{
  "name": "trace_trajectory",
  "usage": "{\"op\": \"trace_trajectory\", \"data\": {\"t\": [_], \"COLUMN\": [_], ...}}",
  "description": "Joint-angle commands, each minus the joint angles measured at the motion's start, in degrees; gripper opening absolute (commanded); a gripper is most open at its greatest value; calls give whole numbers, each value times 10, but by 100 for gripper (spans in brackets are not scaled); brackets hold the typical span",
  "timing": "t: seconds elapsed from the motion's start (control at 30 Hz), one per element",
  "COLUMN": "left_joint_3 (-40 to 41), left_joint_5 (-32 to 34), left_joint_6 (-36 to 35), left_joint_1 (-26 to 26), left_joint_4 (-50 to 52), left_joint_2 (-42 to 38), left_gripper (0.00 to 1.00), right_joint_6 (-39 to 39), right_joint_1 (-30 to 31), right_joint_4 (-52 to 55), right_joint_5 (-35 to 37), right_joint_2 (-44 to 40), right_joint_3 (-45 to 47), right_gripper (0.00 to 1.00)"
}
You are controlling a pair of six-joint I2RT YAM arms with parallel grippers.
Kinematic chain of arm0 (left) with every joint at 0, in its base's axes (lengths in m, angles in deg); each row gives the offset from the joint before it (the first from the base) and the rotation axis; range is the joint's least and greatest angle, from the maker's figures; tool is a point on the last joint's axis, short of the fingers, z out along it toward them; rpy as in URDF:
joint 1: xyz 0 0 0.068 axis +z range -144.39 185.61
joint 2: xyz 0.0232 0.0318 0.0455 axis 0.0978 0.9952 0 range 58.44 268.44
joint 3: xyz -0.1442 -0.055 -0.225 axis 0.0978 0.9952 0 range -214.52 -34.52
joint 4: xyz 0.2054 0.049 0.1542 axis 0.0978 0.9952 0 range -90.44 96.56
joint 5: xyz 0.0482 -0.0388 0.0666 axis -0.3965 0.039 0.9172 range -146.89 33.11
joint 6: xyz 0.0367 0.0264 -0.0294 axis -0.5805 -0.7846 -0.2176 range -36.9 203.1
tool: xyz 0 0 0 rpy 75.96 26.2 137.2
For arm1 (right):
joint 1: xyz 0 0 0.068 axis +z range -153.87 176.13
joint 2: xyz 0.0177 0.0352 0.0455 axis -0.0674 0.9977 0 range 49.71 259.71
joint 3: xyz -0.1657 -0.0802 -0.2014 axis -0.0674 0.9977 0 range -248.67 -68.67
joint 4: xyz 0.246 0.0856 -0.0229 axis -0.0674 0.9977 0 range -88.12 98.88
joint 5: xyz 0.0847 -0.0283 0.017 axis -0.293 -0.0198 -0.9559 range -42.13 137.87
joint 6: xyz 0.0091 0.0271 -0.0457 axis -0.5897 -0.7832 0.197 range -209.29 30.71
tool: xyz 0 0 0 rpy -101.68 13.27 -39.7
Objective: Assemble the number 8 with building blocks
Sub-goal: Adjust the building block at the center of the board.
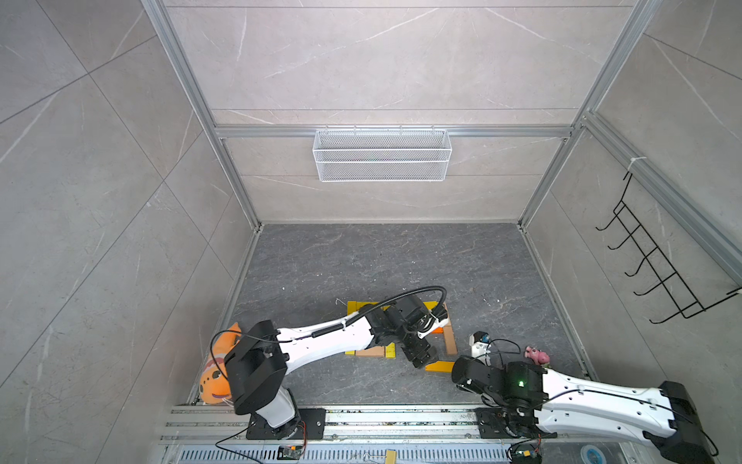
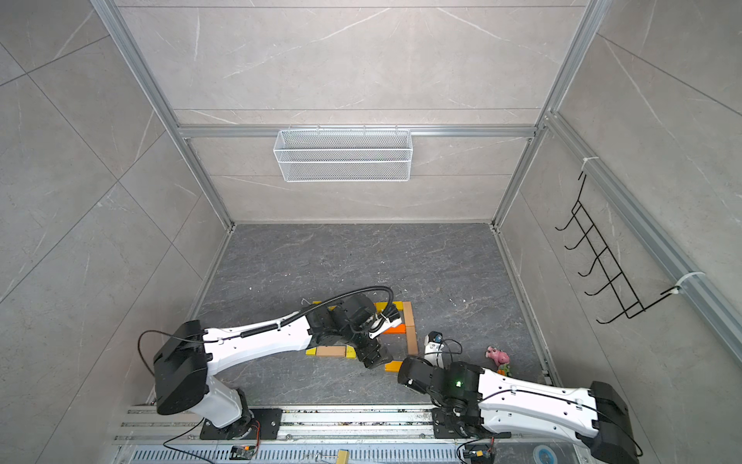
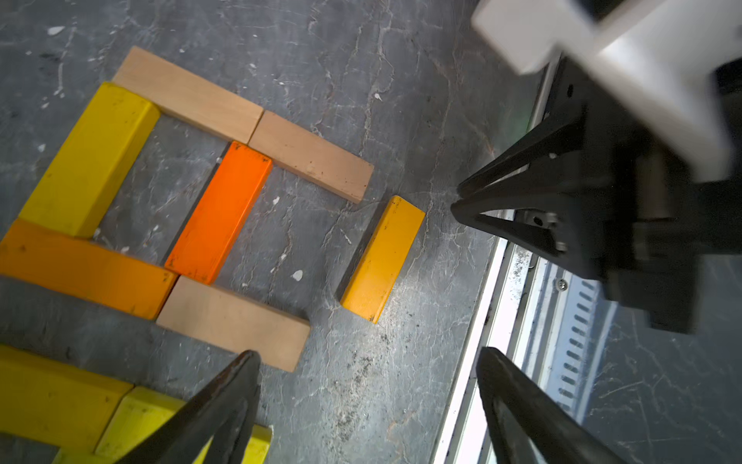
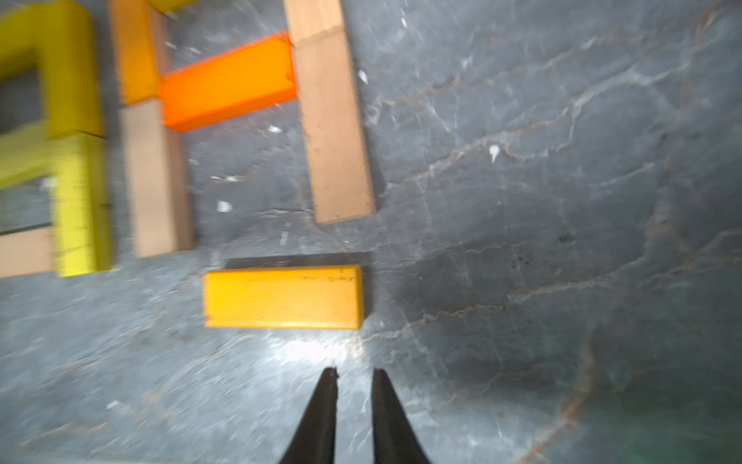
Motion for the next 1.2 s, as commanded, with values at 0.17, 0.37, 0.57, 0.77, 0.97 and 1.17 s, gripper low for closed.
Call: {"op": "trace_trajectory", "data": {"t": [0.17,0.37,0.57,0.77,0.97,1.17], "left_joint_3": [-114,-151,-178,-204,-225,-232], "left_joint_5": [16,0,16,55,73,93], "left_joint_6": [-94,-123,-145,-155,-161,-164], "left_joint_1": [-35,-47,-65,-76,-86,-93], "left_joint_4": [64,93,117,130,143,147], "left_joint_2": [112,155,198,232,265,281], "left_gripper": [79,70,66,63,57,51], "right_joint_6": [70,134,164,170,175,175], "right_joint_1": [-1,-2,-1,-1,-1,-1], "right_joint_4": [185,241,235,236,238,238], "right_joint_5": [-16,-47,-46,-46,-40,-36], "right_joint_2": [-86,-156,-243,-235,-219,-226], "right_joint_3": [-111,-158,-163,-161,-160,-160], "right_gripper": [44,52,54,54,54,54]}}
